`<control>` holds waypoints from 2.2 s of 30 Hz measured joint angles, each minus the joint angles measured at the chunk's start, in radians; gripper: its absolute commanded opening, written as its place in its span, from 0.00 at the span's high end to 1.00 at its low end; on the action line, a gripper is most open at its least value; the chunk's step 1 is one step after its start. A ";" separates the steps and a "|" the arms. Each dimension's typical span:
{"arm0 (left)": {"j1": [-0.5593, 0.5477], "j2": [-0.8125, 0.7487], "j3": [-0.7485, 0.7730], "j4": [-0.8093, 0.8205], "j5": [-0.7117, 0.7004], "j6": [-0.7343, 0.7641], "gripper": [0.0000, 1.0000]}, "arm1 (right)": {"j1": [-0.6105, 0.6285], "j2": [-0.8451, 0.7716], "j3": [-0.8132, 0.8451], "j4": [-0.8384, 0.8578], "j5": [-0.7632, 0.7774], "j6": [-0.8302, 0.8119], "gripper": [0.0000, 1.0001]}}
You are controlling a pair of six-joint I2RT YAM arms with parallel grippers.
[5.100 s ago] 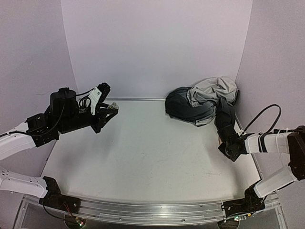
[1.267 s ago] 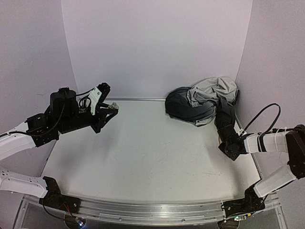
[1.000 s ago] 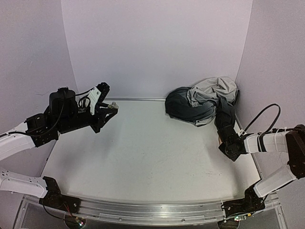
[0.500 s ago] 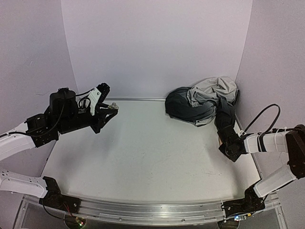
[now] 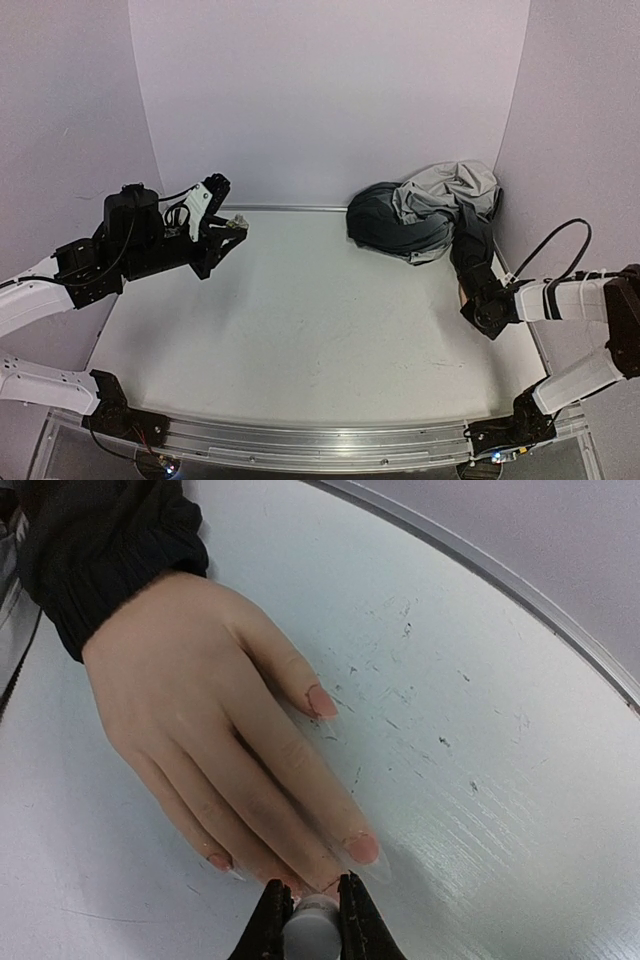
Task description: Paint the nails
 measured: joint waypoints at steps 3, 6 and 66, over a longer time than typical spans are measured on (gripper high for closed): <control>0.000 0.000 0.000 0.000 0.006 0.000 1.00 | 0.000 -0.031 -0.001 0.000 -0.002 -0.002 1.00; 0.000 0.000 0.000 0.000 0.007 0.000 1.00 | 0.000 -0.069 -0.011 0.011 -0.002 -0.013 1.00; 0.001 0.000 0.000 0.000 0.008 0.000 1.00 | 0.000 0.012 -0.019 0.097 0.006 -0.040 1.00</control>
